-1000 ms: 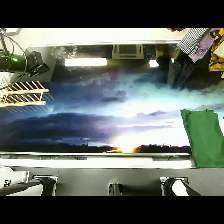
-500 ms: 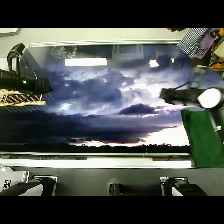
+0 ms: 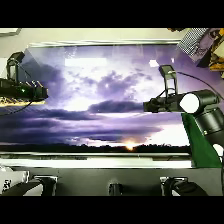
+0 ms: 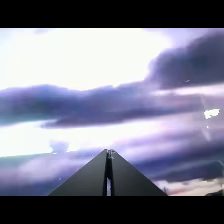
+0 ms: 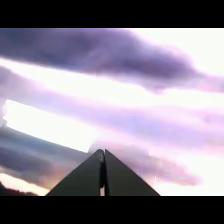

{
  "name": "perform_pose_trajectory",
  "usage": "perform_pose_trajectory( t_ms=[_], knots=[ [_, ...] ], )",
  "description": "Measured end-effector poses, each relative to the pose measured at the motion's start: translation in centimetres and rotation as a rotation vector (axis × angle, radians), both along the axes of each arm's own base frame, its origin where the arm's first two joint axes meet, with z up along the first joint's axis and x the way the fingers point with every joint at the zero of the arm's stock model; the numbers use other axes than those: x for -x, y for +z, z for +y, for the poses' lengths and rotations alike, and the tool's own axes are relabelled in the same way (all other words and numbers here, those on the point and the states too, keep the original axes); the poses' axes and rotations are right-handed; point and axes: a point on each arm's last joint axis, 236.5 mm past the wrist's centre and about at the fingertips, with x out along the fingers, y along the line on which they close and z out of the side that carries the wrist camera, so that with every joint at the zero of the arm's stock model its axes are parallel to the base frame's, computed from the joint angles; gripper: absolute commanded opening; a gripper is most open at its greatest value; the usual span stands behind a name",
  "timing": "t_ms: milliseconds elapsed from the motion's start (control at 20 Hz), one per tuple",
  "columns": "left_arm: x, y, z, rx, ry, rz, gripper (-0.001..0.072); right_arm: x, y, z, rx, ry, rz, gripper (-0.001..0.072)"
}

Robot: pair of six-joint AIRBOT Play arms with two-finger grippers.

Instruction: Fold the clothes and pants, and hang the long-sleeved shirts on hangers.

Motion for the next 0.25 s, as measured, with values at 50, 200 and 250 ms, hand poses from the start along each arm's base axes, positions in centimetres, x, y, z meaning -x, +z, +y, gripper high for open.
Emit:
perform_pose_trajectory(
  t_ms=[50, 200, 250],
  knots=[
    [0.02, -0.03, 0.02, -0.001, 0.0, 0.001, 0.0022, 0.18, -0.11, 0.01, 0.004, 0.004, 0.007, 0.0035],
    [0.08, -0.1, 0.13, -0.007, -0.001, 0.002, 0.0022, 0.43, -0.27, -0.05, 0.014, 0.01, 0.017, 0.0035],
    [0.09, -0.11, 0.15, -0.008, -0.001, 0.002, 0.0022, 0.5, -0.31, -0.06, 0.017, 0.014, 0.019, 0.0035]
  ],
)
